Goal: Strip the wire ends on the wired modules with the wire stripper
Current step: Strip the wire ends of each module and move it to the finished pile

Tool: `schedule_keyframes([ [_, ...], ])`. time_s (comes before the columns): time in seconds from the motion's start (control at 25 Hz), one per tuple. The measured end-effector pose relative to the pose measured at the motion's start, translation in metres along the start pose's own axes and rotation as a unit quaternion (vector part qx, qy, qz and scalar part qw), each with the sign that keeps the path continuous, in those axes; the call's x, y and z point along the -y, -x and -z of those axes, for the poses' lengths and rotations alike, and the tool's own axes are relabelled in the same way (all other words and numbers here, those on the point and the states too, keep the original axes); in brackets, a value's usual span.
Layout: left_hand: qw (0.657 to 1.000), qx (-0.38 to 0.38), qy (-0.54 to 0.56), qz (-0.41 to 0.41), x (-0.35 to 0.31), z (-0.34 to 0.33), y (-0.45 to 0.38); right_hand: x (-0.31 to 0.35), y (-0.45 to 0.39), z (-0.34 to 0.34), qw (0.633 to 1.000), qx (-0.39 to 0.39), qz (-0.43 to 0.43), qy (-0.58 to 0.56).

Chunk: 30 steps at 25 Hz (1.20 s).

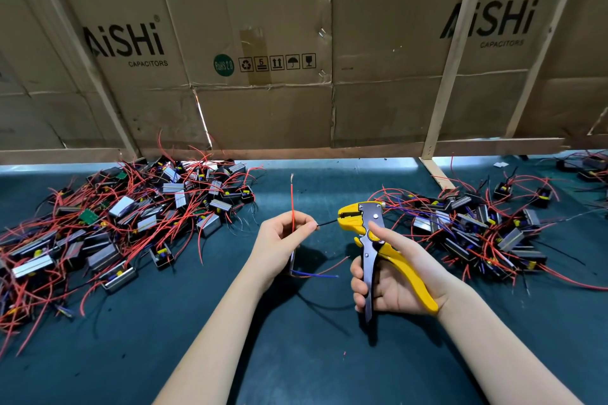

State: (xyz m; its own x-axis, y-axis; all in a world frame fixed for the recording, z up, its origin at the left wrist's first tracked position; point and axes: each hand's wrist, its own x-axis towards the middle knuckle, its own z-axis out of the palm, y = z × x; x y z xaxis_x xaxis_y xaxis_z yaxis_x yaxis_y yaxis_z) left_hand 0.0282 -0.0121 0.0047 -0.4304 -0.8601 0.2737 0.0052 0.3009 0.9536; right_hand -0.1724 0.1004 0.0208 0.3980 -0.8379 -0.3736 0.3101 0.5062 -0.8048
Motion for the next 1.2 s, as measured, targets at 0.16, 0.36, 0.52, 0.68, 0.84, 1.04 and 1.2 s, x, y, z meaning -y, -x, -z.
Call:
schedule_keyframes([
  [0.16, 1.000, 0.001, -0.001, -0.003, 0.000, 0.000, 0.000, 0.001, 0.000, 0.003, 1.000, 0.026, -0.003, -0.003],
  [0.36, 0.999, -0.017, 0.040, 0.002, -0.003, 0.003, 0.000, 0.002, 0.001, 0.005, 0.998, 0.057, -0.020, 0.000],
  [0.52, 1.000, 0.007, 0.011, 0.009, -0.001, 0.002, 0.000, 0.001, 0.001, 0.006, 0.998, 0.063, -0.018, -0.004],
  [0.68, 1.000, 0.004, -0.006, 0.014, 0.002, 0.002, -0.001, 0.001, 0.001, 0.005, 0.998, 0.054, -0.011, 0.003],
  [0.84, 1.000, 0.002, -0.011, 0.020, 0.003, 0.002, -0.001, 0.000, 0.000, 0.003, 0.999, 0.039, -0.001, 0.020],
  [1.04, 1.000, 0.003, -0.016, 0.019, 0.003, 0.002, -0.001, 0.000, 0.001, 0.000, 1.000, 0.003, 0.005, 0.027],
  [1.2, 1.000, 0.003, -0.015, 0.020, 0.003, 0.004, -0.002, 0.000, 0.002, -0.007, 0.996, -0.049, 0.018, 0.077],
])
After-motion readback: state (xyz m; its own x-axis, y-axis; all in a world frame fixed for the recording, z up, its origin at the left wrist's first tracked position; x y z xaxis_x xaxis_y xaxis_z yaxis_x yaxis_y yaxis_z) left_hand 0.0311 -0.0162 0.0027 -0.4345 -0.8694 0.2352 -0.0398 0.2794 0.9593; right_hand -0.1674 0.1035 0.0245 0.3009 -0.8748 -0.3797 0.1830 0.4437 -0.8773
